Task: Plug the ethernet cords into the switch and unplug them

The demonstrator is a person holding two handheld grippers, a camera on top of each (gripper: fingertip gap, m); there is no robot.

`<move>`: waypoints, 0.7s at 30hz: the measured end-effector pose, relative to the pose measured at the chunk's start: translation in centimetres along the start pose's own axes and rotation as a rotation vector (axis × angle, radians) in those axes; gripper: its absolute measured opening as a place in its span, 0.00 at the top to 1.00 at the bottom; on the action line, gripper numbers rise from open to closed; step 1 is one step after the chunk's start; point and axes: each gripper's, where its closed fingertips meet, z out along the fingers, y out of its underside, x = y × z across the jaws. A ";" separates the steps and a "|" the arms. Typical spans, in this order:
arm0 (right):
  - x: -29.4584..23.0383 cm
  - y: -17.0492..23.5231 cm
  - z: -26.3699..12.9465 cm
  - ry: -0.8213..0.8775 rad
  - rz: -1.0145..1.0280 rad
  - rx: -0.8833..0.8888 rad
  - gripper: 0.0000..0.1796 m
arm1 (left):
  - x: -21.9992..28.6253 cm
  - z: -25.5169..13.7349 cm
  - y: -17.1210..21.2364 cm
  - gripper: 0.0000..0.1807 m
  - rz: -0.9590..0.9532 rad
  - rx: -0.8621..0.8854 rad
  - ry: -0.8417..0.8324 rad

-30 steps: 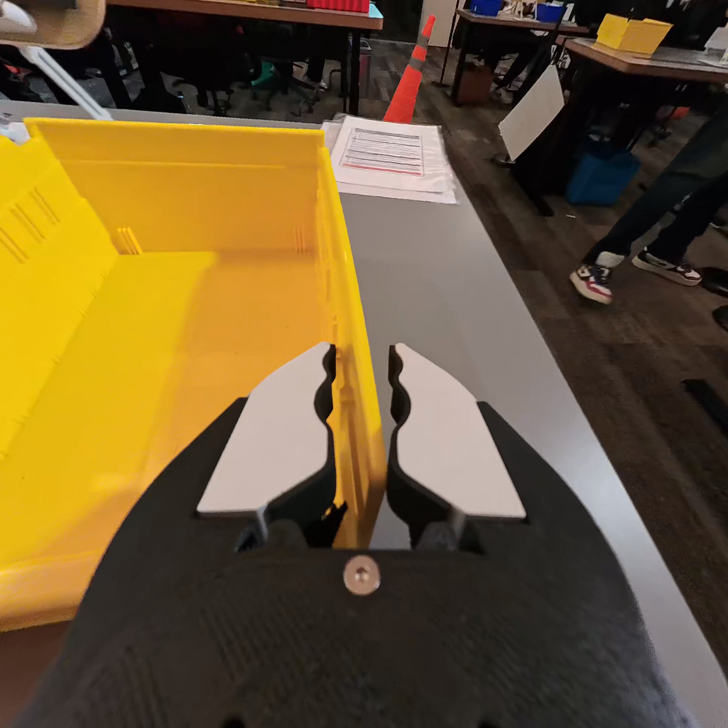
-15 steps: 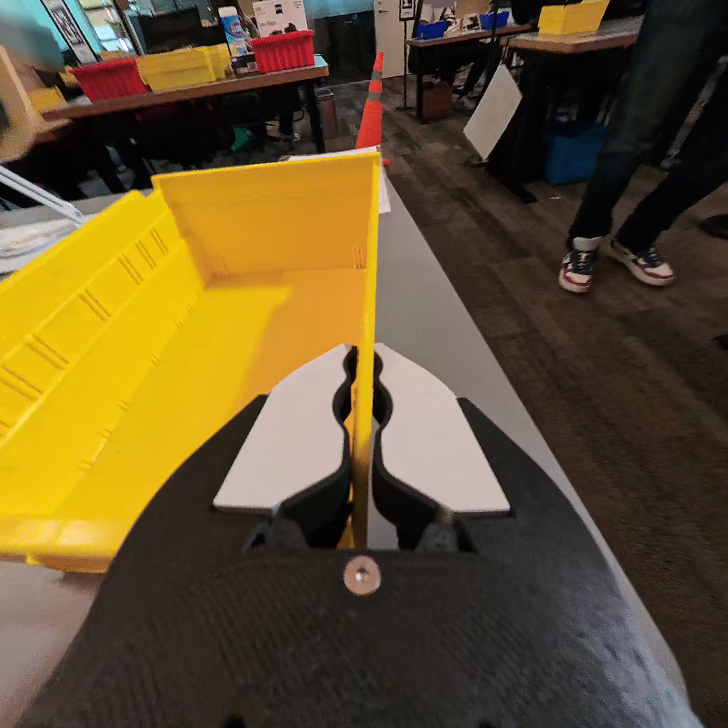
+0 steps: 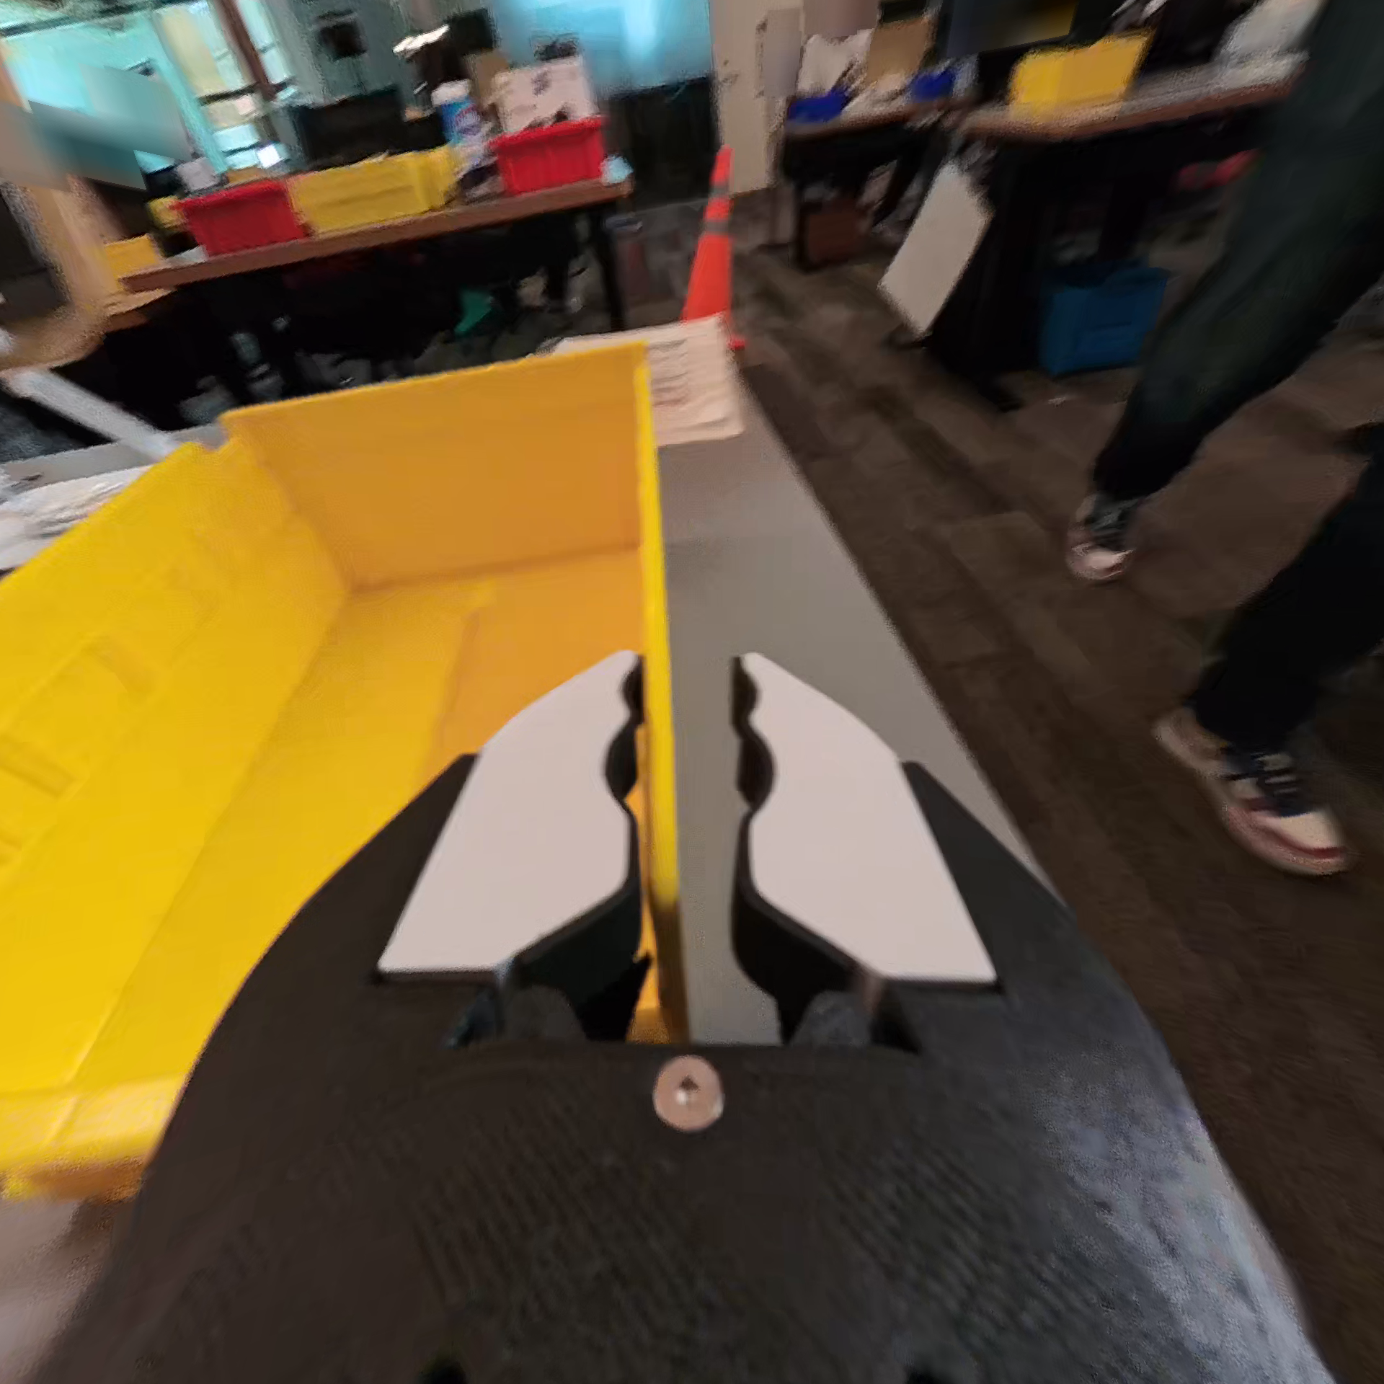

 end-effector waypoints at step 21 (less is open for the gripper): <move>-39.3 2.7 -12.6 -1.116 -0.119 0.014 0.91 | -1.9 -1.2 -1.0 0.81 0.006 0.009 -0.051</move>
